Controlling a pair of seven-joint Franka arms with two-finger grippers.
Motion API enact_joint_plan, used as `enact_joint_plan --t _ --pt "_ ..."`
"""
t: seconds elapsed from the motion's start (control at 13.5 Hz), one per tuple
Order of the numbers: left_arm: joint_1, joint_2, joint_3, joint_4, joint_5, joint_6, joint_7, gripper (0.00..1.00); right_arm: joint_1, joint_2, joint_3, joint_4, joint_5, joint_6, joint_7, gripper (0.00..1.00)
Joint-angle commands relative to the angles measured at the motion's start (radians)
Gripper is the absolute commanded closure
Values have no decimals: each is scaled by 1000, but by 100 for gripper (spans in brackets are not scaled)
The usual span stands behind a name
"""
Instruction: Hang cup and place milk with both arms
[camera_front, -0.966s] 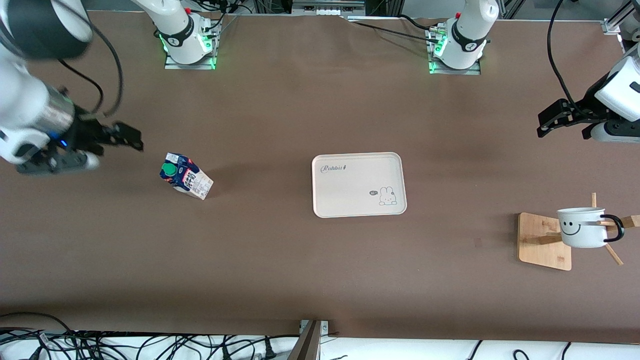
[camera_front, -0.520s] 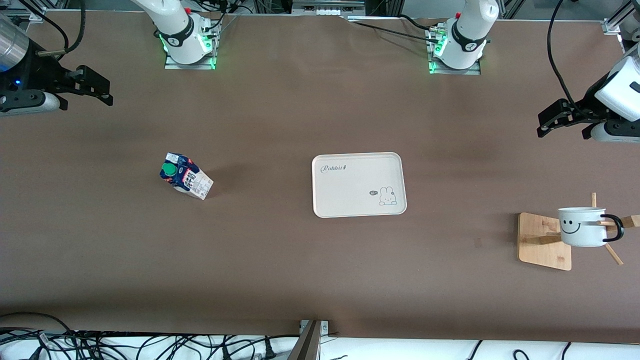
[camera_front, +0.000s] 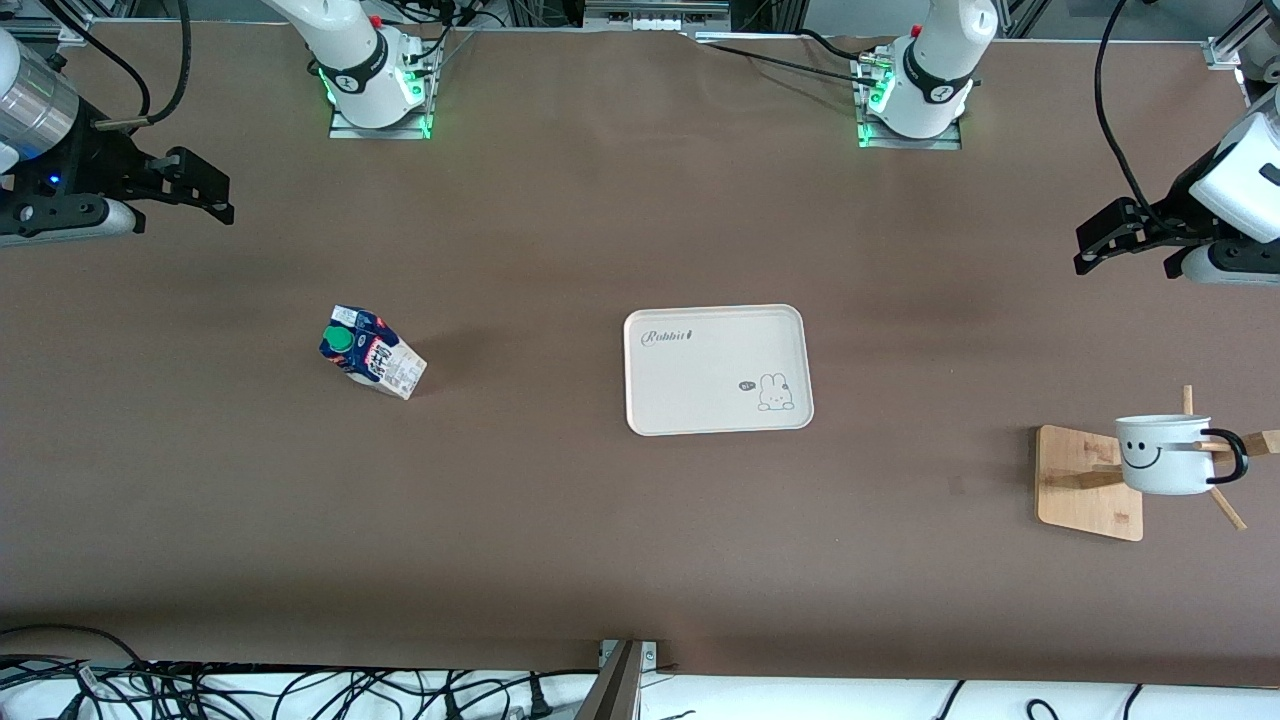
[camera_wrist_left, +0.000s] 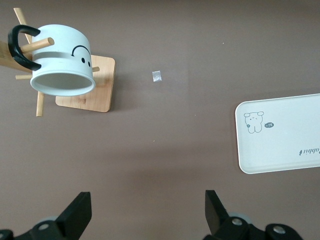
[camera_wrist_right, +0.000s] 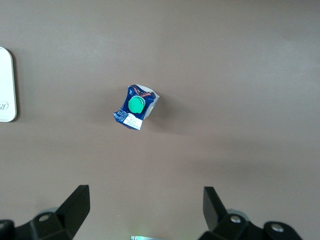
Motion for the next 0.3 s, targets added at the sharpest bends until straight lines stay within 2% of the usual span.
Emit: enact_joint_plan --t 0.0,0.22 --pt "9 2 -6 20 18 -19 11 0 -3 1 1 10 -6 -2 -17 0" --pt "9 2 -8 20 18 -19 7 0 -4 1 0 13 -6 0 -20 0"
